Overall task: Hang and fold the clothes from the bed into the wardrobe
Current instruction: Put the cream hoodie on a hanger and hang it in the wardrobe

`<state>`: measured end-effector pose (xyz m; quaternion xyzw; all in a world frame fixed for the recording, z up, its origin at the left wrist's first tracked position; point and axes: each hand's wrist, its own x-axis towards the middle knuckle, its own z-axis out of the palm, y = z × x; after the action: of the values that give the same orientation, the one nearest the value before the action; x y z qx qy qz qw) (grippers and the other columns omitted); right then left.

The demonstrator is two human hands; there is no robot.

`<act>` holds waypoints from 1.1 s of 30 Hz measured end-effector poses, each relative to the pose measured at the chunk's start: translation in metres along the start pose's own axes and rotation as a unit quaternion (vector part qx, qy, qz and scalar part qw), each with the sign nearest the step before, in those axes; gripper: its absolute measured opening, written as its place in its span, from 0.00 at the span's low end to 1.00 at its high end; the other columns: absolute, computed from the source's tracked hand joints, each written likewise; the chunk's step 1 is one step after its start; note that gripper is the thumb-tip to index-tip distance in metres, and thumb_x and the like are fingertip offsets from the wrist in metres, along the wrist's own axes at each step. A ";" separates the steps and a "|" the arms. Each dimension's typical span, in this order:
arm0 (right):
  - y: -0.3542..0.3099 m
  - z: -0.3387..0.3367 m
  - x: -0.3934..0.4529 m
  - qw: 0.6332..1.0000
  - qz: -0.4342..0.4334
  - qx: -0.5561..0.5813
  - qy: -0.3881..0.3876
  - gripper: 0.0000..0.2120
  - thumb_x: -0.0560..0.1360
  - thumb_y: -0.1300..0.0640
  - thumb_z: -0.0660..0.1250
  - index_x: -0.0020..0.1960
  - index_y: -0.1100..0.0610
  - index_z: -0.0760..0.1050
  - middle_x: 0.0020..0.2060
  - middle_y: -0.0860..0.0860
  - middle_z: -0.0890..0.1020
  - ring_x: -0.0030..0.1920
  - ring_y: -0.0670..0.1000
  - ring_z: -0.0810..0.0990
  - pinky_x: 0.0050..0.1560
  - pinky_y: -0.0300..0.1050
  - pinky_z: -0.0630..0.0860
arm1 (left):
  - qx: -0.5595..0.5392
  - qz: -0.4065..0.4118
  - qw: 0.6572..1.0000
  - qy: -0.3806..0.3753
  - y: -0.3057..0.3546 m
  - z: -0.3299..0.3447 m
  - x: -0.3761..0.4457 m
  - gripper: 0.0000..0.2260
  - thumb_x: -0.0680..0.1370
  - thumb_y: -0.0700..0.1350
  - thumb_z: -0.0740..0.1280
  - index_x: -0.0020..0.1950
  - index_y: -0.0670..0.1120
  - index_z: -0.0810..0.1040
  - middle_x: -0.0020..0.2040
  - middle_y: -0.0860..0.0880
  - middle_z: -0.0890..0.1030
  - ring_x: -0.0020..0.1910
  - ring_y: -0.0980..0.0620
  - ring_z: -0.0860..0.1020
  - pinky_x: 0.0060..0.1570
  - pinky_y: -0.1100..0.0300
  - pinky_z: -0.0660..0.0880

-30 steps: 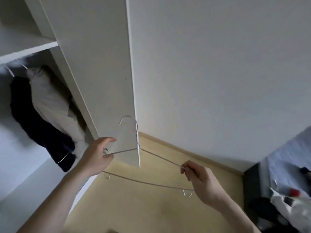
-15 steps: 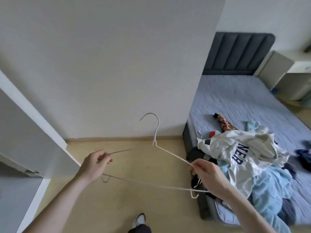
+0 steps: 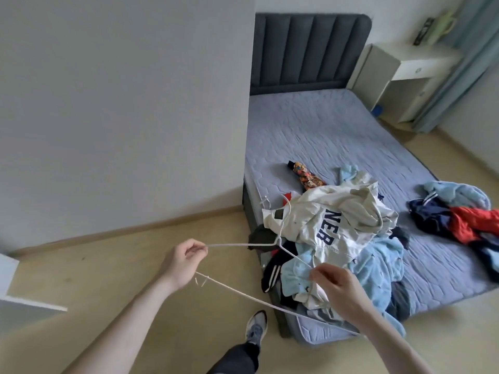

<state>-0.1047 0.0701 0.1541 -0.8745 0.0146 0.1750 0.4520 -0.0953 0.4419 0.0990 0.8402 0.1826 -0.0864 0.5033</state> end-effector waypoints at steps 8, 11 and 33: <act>0.061 -0.083 0.101 0.995 0.070 -0.066 0.033 0.12 0.80 0.58 0.66 0.38 0.54 0.80 0.27 0.45 0.79 0.24 0.41 0.69 0.30 0.38 0.65 | 0.033 -0.140 0.986 -0.082 -0.012 0.112 0.092 0.08 0.78 0.37 0.71 0.56 0.46 0.79 0.59 0.43 0.79 0.60 0.44 0.78 0.57 0.59 0.69; 0.084 -0.117 0.129 0.990 0.108 -0.061 0.065 0.12 0.79 0.58 0.66 0.37 0.53 0.78 0.26 0.46 0.78 0.24 0.42 0.70 0.32 0.43 0.65 | 0.074 -0.154 0.973 -0.154 0.003 0.160 0.120 0.07 0.80 0.40 0.68 0.58 0.44 0.78 0.58 0.46 0.77 0.60 0.47 0.76 0.58 0.60 0.68; 0.306 -0.303 0.219 0.992 0.123 -0.032 -0.022 0.23 0.81 0.51 0.67 0.32 0.54 0.61 0.24 0.45 0.63 0.28 0.48 0.62 0.34 0.46 0.60 | 0.207 -0.253 0.916 -0.233 0.050 0.523 0.100 0.06 0.76 0.46 0.61 0.51 0.51 0.75 0.62 0.48 0.71 0.61 0.47 0.75 0.65 0.55 0.71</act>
<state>0.1331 -0.3227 0.0041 -0.8761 0.1067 0.2490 0.3989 0.0359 -0.0167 -0.1438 0.8071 0.2450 -0.4403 0.3078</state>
